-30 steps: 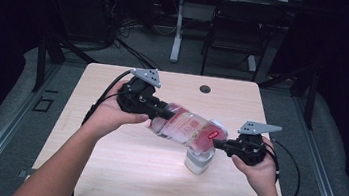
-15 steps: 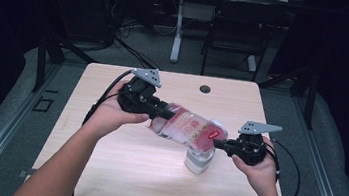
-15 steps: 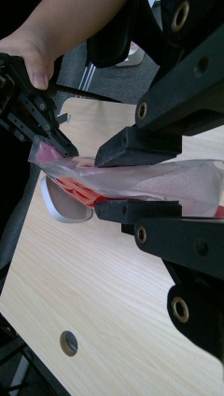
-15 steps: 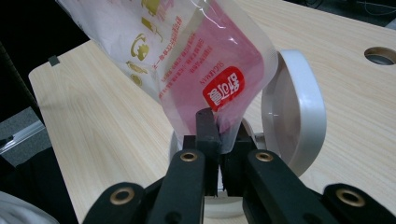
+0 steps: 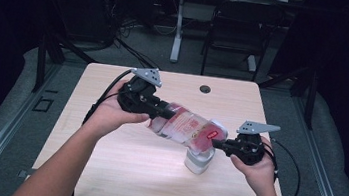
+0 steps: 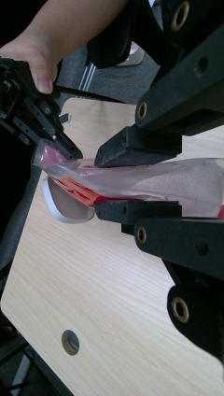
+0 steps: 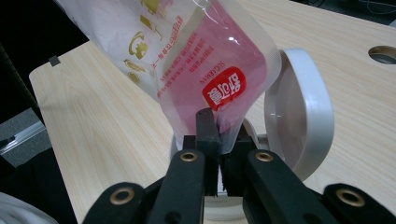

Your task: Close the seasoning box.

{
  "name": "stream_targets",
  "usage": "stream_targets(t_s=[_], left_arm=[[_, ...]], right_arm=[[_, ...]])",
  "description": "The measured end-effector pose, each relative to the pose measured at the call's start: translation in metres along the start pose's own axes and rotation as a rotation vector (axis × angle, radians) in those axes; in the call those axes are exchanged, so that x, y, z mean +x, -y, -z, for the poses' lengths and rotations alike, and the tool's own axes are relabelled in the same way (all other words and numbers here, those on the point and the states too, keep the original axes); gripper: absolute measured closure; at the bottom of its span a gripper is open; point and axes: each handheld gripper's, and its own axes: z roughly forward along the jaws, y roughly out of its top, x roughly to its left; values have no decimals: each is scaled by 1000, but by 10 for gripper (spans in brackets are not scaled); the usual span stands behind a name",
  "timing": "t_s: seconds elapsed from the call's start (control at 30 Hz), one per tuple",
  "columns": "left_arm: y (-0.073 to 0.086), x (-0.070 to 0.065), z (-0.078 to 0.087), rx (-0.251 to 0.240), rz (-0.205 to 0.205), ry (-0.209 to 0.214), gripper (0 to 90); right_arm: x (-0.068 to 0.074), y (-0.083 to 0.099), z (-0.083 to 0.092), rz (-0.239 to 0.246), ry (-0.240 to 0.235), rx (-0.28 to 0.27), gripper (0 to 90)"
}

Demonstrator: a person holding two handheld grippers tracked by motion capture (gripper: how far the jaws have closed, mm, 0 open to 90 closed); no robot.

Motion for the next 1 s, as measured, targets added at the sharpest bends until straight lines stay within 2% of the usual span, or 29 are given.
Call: stream_targets(t_s=[0.8,0.83,0.87,0.9,1.0], left_arm=[[1,-1,2,-4,-2,1,738],[1,-1,2,-3,-3,-2,738],[0,-2,3,11,-5,-29,738],[1,-1,2,-4,-2,0,737],[1,-1,1,-8,1,4,738]], right_arm=[[1,-1,-4,1,-3,-3,877],[1,-1,-4,0,-2,-2,877],[1,-1,-4,1,-3,-3,877],[1,-1,-4,0,-2,-2,877],[1,0,-4,0,1,-1,876]])
